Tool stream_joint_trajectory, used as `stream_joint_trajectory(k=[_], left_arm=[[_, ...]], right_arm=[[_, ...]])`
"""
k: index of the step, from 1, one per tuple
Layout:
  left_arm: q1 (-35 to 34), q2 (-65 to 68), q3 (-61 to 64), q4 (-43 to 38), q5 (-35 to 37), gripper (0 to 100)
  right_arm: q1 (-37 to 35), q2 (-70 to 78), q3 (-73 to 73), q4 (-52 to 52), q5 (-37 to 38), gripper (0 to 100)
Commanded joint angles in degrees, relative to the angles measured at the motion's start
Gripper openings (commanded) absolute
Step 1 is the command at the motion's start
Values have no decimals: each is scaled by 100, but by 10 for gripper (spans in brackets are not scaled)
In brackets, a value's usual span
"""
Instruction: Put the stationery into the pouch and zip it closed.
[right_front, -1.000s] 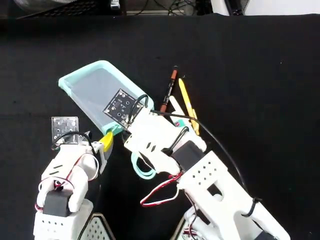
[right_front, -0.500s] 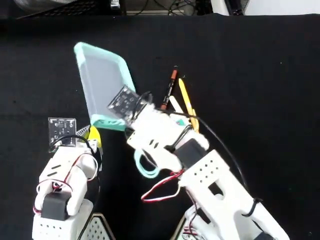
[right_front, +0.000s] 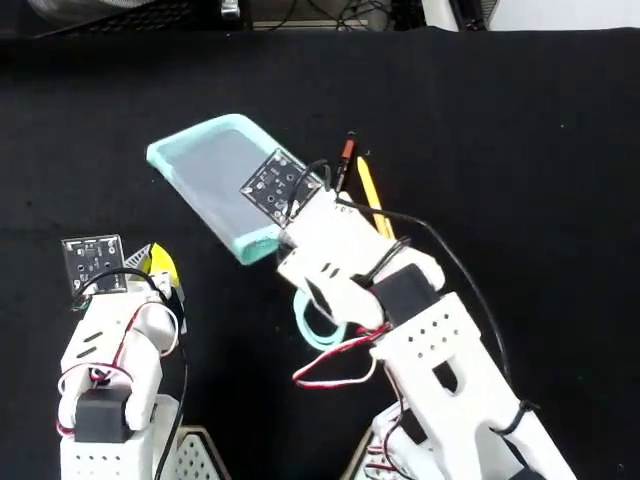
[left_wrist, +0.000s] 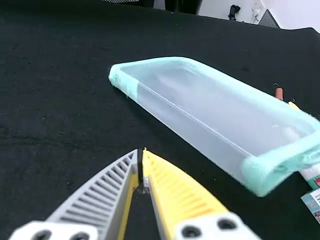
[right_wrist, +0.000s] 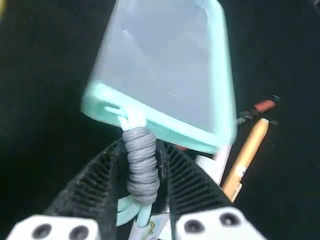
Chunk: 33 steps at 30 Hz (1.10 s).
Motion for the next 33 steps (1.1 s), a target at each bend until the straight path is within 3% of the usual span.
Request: stream_joint_trajectory(k=[1,7,16,24,33], left_arm=[[145,-18,-233,0,35,48],[690,-18,-286,554,615,247],[743,-26,-338,255,510,215],[760,-26,-1402,923,519,216],[743,-18,-681,519,440,217]], right_arm=[[-422,-136,-549,18,79,12],[-844,-92,-936,123,70,12],[-958,-92,-1024,255,70,12],[-958,-92,-998,255,79,12],[-958,-110,-998,255,79,12]])
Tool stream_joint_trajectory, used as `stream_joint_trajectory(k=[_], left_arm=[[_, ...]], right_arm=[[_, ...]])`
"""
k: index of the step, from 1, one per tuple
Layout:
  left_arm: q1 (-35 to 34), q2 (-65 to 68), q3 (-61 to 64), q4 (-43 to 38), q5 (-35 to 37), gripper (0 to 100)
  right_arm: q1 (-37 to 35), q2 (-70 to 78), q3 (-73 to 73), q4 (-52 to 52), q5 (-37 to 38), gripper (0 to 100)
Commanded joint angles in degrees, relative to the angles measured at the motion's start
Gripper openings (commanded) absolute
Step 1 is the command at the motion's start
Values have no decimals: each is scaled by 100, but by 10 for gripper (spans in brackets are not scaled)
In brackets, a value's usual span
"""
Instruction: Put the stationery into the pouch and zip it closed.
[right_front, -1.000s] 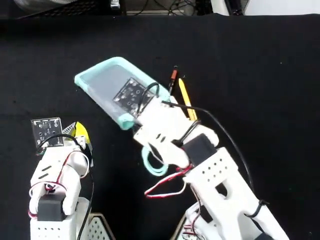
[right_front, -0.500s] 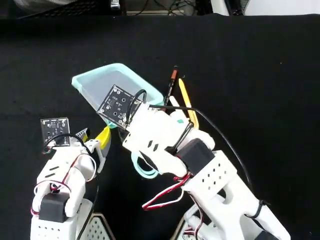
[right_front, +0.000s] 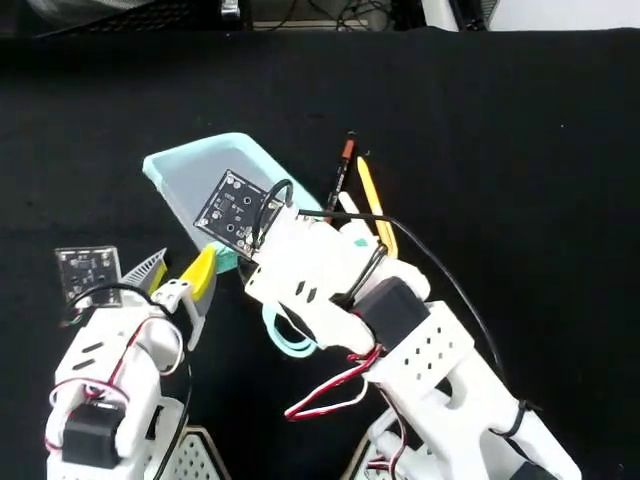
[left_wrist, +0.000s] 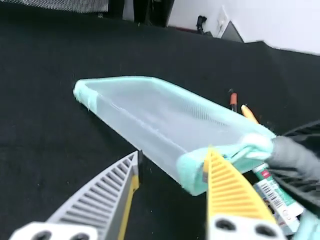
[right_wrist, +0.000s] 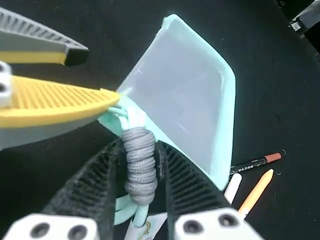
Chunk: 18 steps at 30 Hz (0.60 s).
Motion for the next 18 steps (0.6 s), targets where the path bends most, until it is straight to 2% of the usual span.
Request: stream_joint_trajectory(k=[1,10,15,18], left_arm=[[31,-9,189,-281,-193,216],[-4,-9,690,-800,-431,213],[-505,-9,760,-1002,-396,209],[-585,-9,787,-1029,-431,101]], right_arm=[[-88,-110,-312,9,44,12],[-88,-110,-303,9,44,12],[-88,-127,-224,18,44,12],[-62,-136,-136,18,44,12]])
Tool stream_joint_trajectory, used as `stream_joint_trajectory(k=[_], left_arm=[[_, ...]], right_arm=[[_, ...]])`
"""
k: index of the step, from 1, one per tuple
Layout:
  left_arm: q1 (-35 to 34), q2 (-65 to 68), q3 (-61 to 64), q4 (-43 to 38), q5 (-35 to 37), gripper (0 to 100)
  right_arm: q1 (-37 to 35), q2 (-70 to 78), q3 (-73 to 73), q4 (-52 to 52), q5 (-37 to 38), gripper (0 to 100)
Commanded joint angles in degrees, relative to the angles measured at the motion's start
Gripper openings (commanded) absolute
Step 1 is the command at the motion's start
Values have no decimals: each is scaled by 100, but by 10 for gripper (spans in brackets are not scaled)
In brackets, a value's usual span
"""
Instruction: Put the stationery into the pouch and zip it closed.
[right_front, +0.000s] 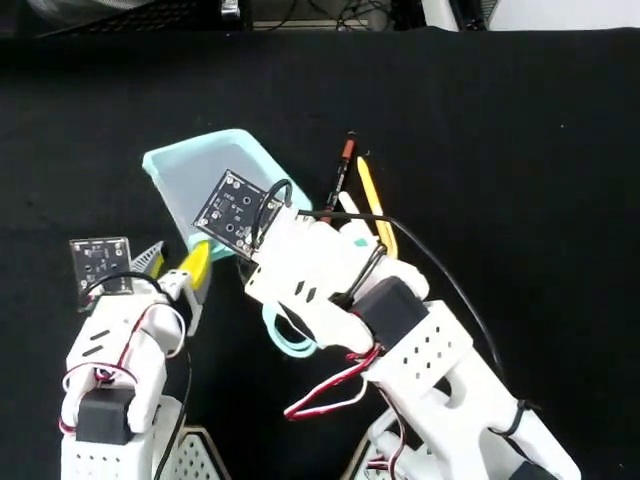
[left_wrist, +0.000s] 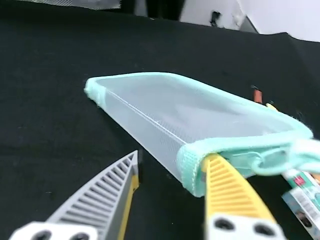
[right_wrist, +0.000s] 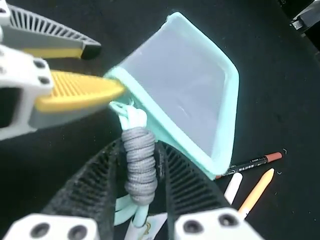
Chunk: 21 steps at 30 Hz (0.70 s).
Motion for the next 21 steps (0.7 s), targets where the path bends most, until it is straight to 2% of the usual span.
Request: stream_joint_trajectory(k=[1,2,9,13,17,21], left_arm=[[-154,-9,-40,-141,-97,49],[-154,-9,-48,-220,-211,20],[-224,-9,-127,-281,-26,29],[-673,0,-532,-264,-26,29],[-901,9,-1332,396,-70,29],[-892,211,-2237,1099,-273,29]], right_arm=[[-62,-136,-119,18,44,12],[-53,-136,-119,18,44,12],[9,-189,-233,413,44,12],[554,-769,-347,721,53,12],[1187,-1455,-382,870,466,12],[1556,-1719,-497,1196,510,12]])
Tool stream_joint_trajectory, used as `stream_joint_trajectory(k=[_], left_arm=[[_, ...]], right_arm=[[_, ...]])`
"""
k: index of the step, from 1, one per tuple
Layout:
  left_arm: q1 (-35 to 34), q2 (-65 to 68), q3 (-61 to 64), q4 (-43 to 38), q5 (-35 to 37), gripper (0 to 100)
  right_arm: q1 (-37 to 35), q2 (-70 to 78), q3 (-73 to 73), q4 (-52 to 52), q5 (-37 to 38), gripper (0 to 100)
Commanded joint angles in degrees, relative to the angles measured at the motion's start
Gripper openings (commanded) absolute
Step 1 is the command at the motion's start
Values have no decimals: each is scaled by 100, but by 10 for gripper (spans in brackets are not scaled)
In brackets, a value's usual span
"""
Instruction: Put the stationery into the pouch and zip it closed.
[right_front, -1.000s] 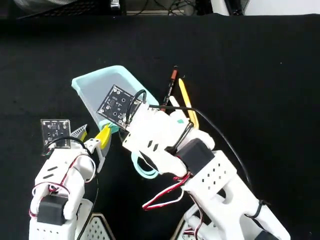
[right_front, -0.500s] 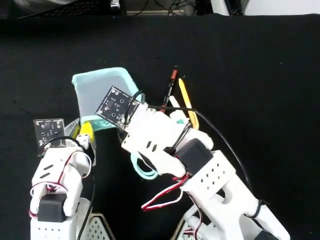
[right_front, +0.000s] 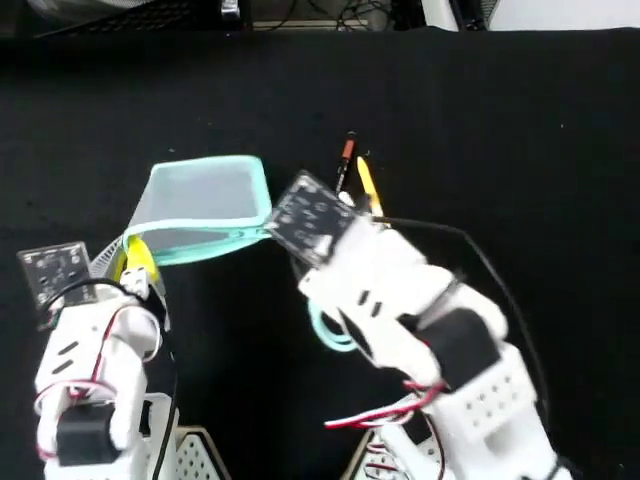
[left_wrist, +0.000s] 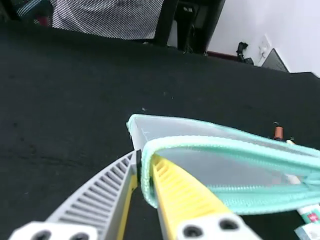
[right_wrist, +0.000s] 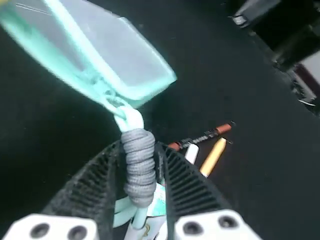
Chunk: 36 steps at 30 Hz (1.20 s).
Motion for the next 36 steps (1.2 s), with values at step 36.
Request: stream_joint_trajectory(k=[36], left_arm=[[866,6198,-5965,3534,-255,166]], right_arm=[[457,664,-2123,2127,35,13]])
